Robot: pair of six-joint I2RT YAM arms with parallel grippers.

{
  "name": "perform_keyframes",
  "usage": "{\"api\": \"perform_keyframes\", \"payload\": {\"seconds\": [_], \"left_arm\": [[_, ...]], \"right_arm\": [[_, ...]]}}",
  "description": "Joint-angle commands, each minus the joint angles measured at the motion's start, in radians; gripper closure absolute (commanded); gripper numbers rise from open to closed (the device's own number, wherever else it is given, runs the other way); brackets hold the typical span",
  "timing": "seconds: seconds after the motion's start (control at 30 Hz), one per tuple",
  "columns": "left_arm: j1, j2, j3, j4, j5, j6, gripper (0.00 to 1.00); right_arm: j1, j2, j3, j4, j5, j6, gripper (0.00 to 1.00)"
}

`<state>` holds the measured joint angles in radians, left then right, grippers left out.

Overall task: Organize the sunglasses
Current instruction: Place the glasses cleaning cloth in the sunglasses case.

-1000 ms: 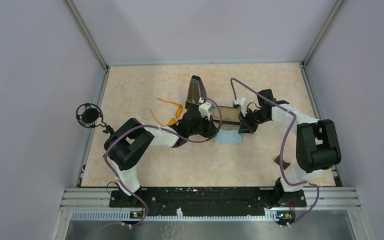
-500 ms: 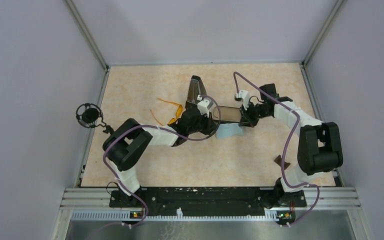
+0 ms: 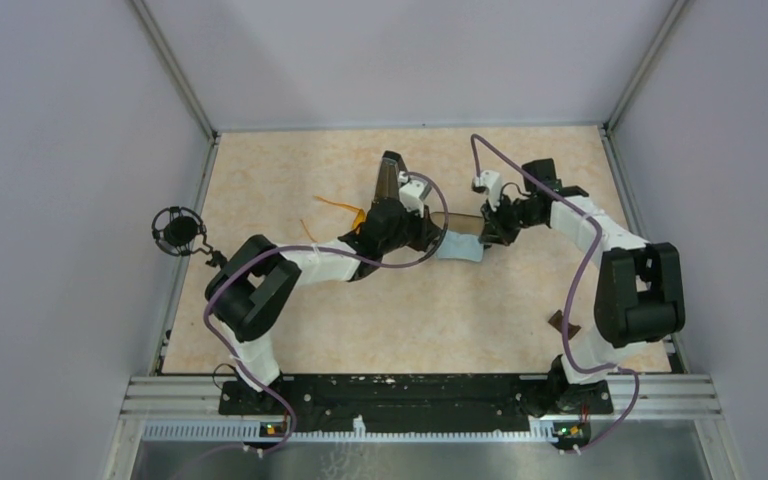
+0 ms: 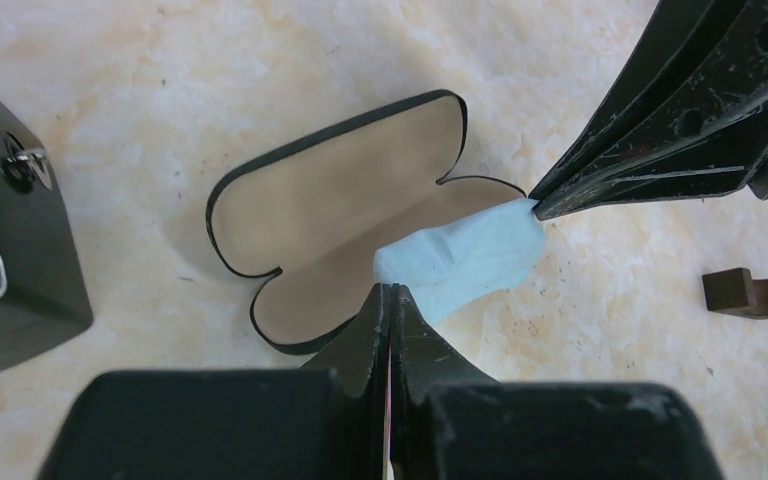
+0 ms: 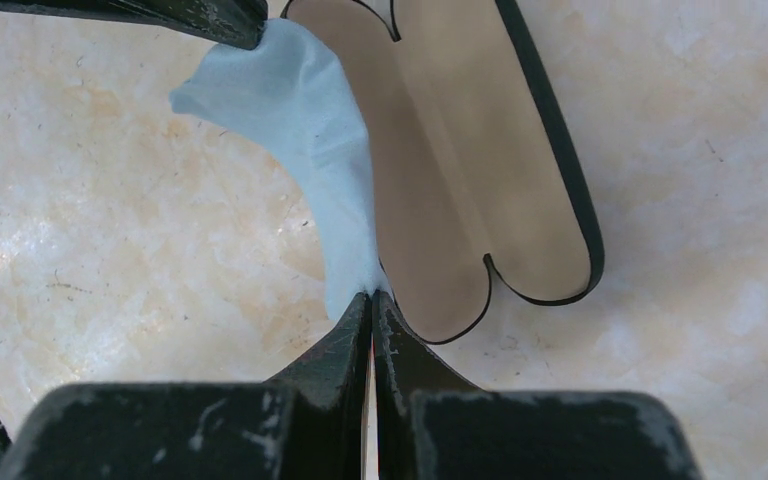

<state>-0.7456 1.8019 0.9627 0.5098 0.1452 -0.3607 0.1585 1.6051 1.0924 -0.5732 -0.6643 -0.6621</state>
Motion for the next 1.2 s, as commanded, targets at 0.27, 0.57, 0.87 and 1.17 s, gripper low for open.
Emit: {"api": "perform_keyframes", "payload": {"seconds": [0.27, 0.57, 0.87, 1.17], "left_arm": [[0.02, 0.051, 0.098, -0.038, -0.034, 0.051, 1.0], [0.038, 0.096, 0.124, -0.05, -0.017, 0.043, 1.0], [0.055, 0.126, 0.135, -0.042, 0.045, 0.002, 1.0], [0.069, 0.144, 0.144, -0.033, 0.107, -0.019, 1.0]], "right_arm": [[-0.028, 0.068, 0.102, -0.011, 0.003, -0.019, 1.0], [-0.03, 0.116, 0.131, 0.009, 0.023, -0.009, 1.0], [-0.033, 0.162, 0.167, 0.024, 0.049, 0.007, 1.0], [-0.034, 0.213, 0.202, 0.002, 0.069, 0.002, 1.0]]}}
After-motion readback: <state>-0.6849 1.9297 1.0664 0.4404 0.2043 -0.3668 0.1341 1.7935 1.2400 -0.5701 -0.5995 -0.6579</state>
